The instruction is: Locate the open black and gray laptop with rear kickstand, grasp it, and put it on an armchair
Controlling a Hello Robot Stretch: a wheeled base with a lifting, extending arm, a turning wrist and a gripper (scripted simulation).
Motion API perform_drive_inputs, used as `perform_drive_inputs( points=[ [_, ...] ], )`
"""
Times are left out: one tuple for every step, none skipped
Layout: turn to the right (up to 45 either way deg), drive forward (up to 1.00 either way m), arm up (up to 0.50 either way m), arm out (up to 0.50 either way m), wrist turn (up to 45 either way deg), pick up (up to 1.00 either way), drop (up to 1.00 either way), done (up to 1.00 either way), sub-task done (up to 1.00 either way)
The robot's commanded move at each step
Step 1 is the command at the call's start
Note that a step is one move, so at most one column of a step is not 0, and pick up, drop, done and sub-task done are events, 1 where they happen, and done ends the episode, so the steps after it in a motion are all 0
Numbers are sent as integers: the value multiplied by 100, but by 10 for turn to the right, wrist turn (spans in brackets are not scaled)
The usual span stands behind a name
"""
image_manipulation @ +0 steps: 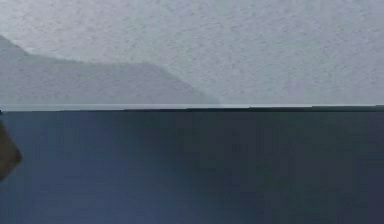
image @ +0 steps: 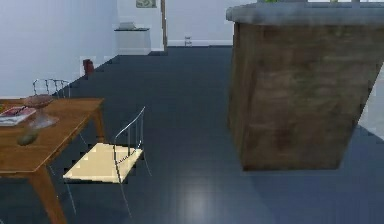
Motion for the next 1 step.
perform_drive_inputs(
  points=[
    [0,100,0,0,0,0,0,0,0]
  ],
)
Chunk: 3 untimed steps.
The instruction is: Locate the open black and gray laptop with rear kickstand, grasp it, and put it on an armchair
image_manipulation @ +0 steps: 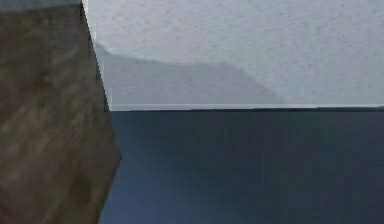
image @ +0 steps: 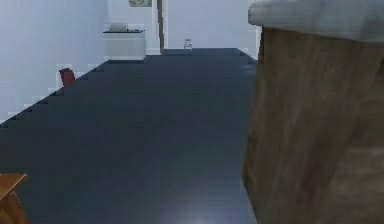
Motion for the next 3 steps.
perform_drive_inputs(
  points=[
    [0,20,0,0,0,0,0,0,0],
    [120,0,0,0,0,0,0,0,0],
    [0,45,0,0,0,0,0,0,0]
  ],
)
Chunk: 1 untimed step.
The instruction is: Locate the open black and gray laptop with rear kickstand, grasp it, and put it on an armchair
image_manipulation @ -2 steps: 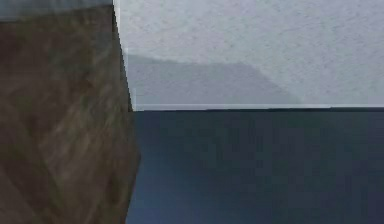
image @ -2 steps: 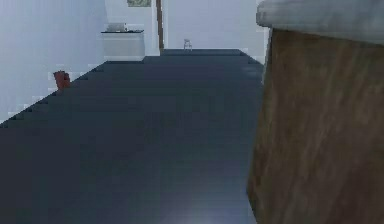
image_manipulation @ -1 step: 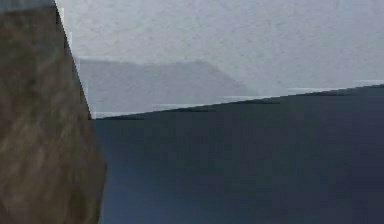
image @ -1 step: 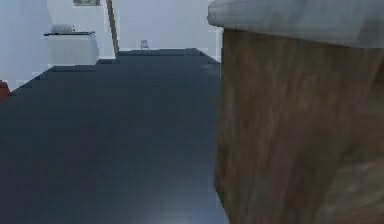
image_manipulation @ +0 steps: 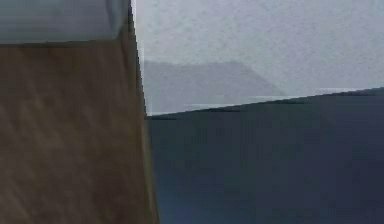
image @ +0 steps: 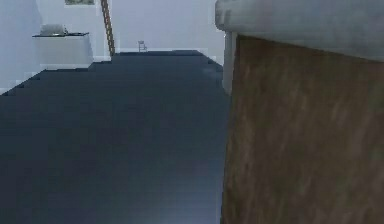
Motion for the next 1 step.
perform_drive_inputs(
  points=[
    [-180,0,0,0,0,0,0,0,0]
  ],
)
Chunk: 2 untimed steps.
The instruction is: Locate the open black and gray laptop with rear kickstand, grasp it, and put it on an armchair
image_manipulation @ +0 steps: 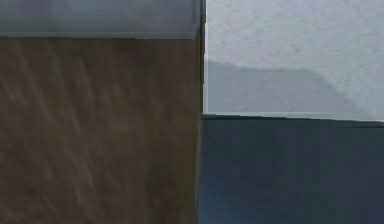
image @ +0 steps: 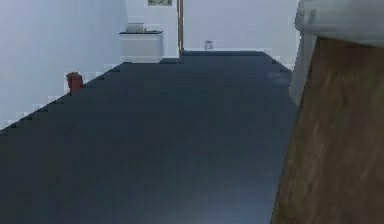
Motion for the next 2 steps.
perform_drive_inputs(
  points=[
    [0,100,0,0,0,0,0,0,0],
    [0,100,0,0,0,0,0,0,0]
  ],
)
